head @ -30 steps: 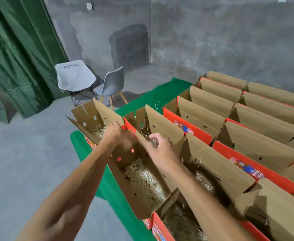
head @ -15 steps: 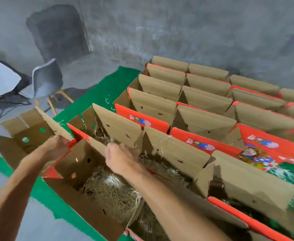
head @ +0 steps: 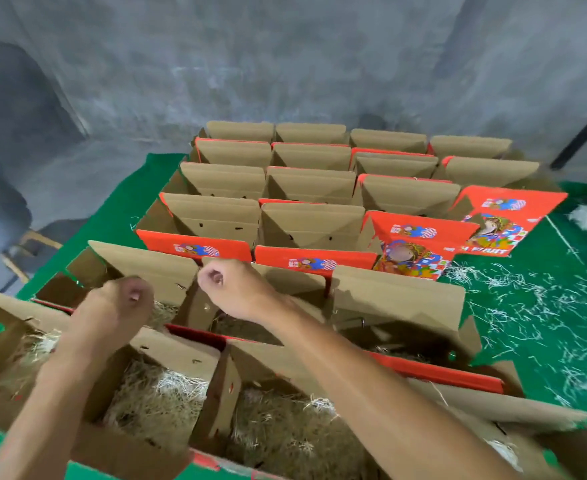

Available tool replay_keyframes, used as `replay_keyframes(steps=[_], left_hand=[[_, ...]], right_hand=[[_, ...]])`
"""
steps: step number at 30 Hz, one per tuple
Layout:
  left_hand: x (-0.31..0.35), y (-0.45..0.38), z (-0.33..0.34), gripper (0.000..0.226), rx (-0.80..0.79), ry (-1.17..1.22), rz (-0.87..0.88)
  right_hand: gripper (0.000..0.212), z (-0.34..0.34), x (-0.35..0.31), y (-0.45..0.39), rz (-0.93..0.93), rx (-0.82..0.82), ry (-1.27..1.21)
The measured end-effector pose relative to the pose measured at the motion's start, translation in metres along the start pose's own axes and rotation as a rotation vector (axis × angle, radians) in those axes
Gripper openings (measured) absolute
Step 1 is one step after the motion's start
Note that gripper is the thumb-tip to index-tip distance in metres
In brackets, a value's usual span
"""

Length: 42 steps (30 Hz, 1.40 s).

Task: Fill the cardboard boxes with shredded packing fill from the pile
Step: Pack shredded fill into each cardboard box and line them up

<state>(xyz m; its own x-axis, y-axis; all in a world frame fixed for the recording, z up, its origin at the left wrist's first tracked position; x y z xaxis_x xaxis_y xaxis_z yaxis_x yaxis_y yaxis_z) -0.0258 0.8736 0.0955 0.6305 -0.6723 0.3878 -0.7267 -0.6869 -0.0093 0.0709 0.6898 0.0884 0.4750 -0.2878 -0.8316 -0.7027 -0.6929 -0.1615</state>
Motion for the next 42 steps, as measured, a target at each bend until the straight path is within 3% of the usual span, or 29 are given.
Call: replay_keyframes(steps=[5, 10, 15, 17, 19, 21, 23, 24, 26, 28, 30, 38, 42], left_hand=[[0.159, 0.067, 0.046, 0.016, -0.121, 0.172, 0.320], [0.285, 0.152, 0.104, 0.018, -0.194, 0.153, 0.533], [0.360, 0.227, 0.162, 0.012, -0.343, 0.096, 0.569], [0.381, 0.253, 0.189, 0.017, -0.479, 0.070, 0.567], [0.391, 0.276, 0.222, 0.017, -0.651, 0.007, 0.514], [0.387, 0.290, 0.248, 0.024, -0.753, -0.130, 0.453], [0.377, 0.300, 0.264, 0.035, -0.827, -0.239, 0.418], [0.372, 0.304, 0.268, 0.038, -0.855, -0.259, 0.407], [0.366, 0.305, 0.266, 0.041, -0.864, -0.240, 0.397], [0.362, 0.299, 0.258, 0.042, -0.823, -0.234, 0.398], [0.356, 0.292, 0.253, 0.040, -0.811, -0.249, 0.402], [0.325, 0.247, 0.240, 0.042, -0.780, -0.256, 0.331], [0.320, 0.225, 0.228, 0.038, -0.645, -0.301, 0.353]], right_hand=[[0.017, -0.115, 0.047, 0.071, 0.079, 0.186, 0.063], [0.017, -0.214, 0.100, 0.162, 0.185, 0.286, 0.080], [0.017, -0.282, 0.149, 0.245, 0.274, 0.284, 0.114], [0.018, -0.302, 0.171, 0.274, 0.322, 0.278, 0.149], [0.035, -0.320, 0.193, 0.296, 0.399, 0.276, 0.267], [0.071, -0.322, 0.221, 0.314, 0.547, 0.211, 0.315], [0.103, -0.298, 0.247, 0.325, 0.689, 0.024, 0.189], [0.106, -0.282, 0.255, 0.328, 0.732, -0.059, 0.070], [0.087, -0.258, 0.262, 0.324, 0.760, -0.125, -0.114], [0.056, -0.242, 0.265, 0.311, 0.742, -0.144, -0.152], [0.045, -0.226, 0.267, 0.300, 0.733, -0.193, -0.140], [0.040, -0.205, 0.265, 0.267, 0.763, -0.146, -0.170], [0.053, -0.176, 0.251, 0.243, 0.748, -0.103, -0.295]])
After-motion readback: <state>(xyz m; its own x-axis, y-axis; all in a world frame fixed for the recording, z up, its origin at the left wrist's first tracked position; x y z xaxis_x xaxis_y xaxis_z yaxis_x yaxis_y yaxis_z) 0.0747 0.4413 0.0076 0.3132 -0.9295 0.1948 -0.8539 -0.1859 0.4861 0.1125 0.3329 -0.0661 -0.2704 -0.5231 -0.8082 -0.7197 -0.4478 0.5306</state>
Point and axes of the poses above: each hand's wrist, its own y-axis away from the middle knuckle, its own z-axis out of the palm, x = y × z, the point moved 9 cm from there along -y, towards the middle knuckle, and after that the axes turned 10 degrees about -z, right-handed, at the moved point
